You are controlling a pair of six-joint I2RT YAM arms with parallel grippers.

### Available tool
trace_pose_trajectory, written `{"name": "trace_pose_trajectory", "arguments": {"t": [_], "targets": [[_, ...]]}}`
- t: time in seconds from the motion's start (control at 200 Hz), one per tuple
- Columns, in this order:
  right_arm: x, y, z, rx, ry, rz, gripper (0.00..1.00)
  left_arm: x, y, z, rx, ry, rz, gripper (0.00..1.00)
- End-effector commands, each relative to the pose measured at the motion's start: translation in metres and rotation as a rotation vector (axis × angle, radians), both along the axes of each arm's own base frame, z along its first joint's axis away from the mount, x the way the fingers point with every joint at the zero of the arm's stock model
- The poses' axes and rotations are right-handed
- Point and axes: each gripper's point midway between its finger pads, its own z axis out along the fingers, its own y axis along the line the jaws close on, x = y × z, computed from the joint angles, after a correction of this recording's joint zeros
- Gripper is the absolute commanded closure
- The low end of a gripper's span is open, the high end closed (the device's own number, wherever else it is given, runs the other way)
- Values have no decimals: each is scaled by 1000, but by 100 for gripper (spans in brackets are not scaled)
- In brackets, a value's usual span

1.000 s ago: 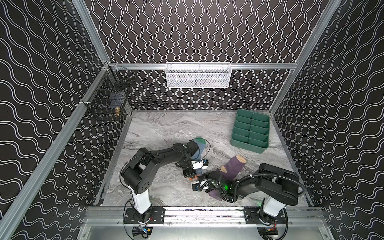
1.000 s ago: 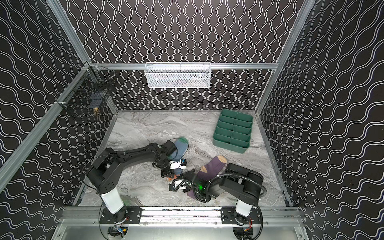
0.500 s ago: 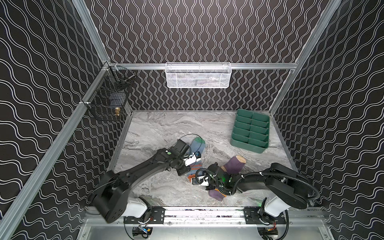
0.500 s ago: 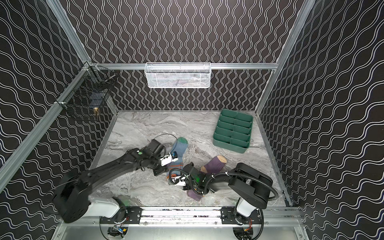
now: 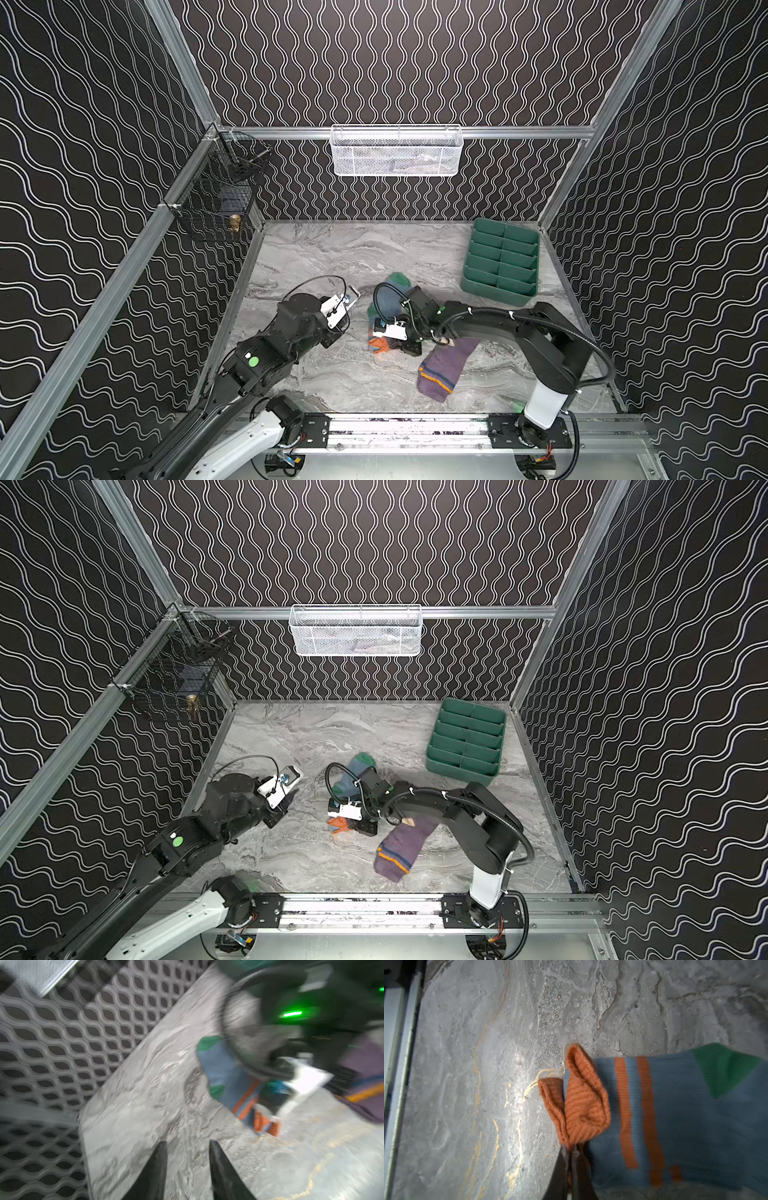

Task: Roll the socks
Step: 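Pull the left gripper back while the right gripper holds the folded cuff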

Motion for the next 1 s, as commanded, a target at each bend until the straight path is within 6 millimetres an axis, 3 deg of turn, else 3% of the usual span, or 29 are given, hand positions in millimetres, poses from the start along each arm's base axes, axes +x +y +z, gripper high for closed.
{"name": "trace_pose_trajectory", "arguments": {"t": [0.0, 0.305, 0.475, 0.701, 0.876, 0.996], "targets": [[-18, -11, -9, -74, 214, -21, 100, -31, -23, -24, 84, 93, -272, 61], [10, -12, -27, -92, 304, -91, 100, -43, -46, -108, 429, 89, -419, 56], [20, -14, -30, -83, 341, -106, 100, -38, -63, -145, 492, 64, -423, 55], [22, -12, -29, -70, 367, -90, 100, -12, -80, -178, 564, -6, -381, 53], [18, -11, -25, -48, 385, -69, 100, 11, -91, -187, 606, -74, -334, 51], [15, -11, -24, -42, 404, -56, 100, 16, -94, -198, 615, -77, -330, 50]]}}
